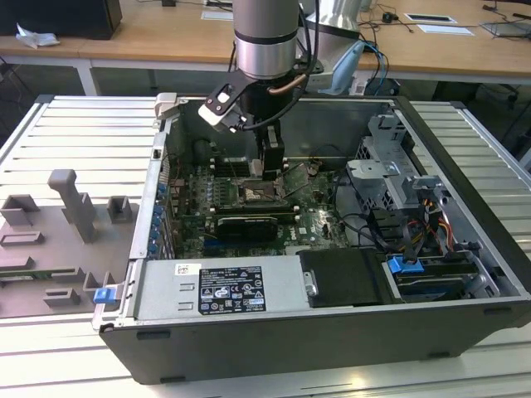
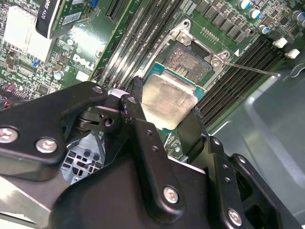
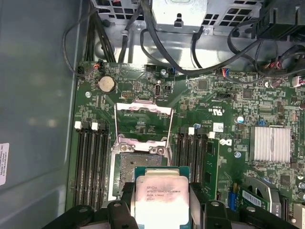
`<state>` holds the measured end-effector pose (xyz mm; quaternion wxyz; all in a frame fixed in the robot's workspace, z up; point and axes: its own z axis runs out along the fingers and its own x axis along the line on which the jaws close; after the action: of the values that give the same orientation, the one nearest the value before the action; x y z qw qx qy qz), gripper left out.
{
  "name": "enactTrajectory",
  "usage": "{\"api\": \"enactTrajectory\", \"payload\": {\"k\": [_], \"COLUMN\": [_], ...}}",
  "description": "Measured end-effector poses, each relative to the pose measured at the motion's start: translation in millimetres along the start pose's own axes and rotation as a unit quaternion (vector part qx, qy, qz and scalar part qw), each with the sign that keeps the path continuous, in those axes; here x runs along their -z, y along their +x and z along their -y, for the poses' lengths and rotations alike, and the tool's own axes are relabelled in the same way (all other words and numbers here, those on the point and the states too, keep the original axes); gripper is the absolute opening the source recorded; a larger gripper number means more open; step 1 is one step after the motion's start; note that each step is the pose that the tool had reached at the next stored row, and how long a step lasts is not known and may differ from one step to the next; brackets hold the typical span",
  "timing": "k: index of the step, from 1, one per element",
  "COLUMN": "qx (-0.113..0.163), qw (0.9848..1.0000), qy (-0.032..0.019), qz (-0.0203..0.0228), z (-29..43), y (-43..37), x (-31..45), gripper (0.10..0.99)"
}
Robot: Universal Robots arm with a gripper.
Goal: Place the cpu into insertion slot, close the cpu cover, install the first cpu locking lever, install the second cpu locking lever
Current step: 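Place the cpu into insertion slot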
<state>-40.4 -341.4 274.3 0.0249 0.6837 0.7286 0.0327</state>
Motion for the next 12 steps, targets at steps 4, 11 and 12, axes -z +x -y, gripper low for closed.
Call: {"api": "enactTrajectory", "payload": {"k": [4, 11, 12], "qx": [0.000, 0.001, 0.001], "qw": [1.0000, 1.0000, 1.0000], "qy": [0.0000, 0.0001, 0.0002], "qz": [-0.0001, 0.0009, 0.0013], "z": [0.1, 0.7, 0.7], "y": [0.0, 0.4, 1.3], "x": [-1.9, -8.8, -9.6], "gripper": [0.537, 0.537, 0.537]}}
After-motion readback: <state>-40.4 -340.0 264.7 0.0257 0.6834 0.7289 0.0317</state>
